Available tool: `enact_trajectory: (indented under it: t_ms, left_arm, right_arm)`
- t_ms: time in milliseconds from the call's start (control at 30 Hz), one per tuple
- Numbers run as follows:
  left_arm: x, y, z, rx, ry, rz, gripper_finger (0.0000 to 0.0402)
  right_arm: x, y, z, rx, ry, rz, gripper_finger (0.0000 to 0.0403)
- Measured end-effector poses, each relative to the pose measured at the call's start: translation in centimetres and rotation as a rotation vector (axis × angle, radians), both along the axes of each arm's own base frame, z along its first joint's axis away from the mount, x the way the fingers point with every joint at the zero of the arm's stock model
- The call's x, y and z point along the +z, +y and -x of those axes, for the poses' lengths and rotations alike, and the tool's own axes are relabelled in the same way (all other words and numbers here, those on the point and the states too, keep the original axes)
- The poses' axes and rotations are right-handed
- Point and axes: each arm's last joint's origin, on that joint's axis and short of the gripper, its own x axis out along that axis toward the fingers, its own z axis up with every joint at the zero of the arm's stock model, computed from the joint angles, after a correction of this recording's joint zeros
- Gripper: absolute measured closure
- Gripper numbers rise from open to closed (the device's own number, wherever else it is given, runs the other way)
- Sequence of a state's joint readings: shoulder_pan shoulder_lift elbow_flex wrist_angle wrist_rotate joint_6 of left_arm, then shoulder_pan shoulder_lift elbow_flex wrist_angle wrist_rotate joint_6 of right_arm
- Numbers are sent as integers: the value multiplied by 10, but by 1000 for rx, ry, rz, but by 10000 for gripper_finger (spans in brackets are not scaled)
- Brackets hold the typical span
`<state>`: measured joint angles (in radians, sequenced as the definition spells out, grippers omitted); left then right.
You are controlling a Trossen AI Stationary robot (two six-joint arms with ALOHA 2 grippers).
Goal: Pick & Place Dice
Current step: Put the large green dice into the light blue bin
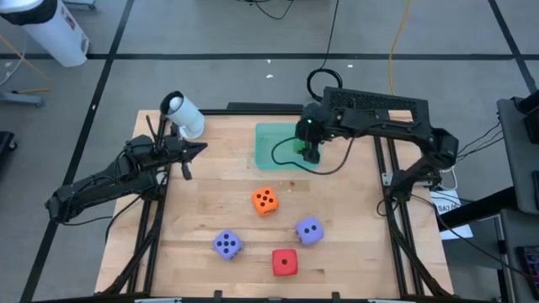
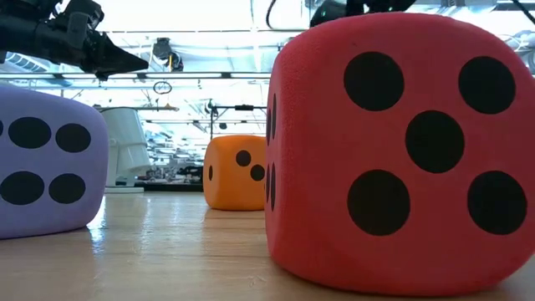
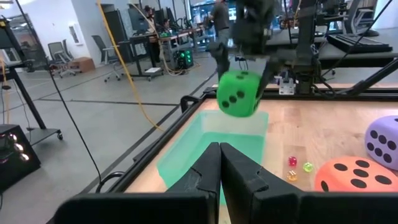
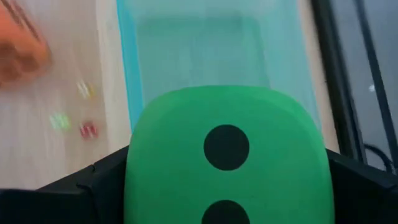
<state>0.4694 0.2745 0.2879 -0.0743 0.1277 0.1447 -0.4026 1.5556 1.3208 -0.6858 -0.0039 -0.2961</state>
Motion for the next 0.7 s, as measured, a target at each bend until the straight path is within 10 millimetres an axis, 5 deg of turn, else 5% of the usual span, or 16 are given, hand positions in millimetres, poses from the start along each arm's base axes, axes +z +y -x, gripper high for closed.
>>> enact_trajectory:
  t_ms: [400,700]
  left_arm:
    - [0,0,0,0,-3,13,382]
    - [0,0,0,0,-3,10,382]
  right_arm:
    - [-63,-15,-5,170,127,45,13]
    - [-68,-19,-1,178,45,8,5]
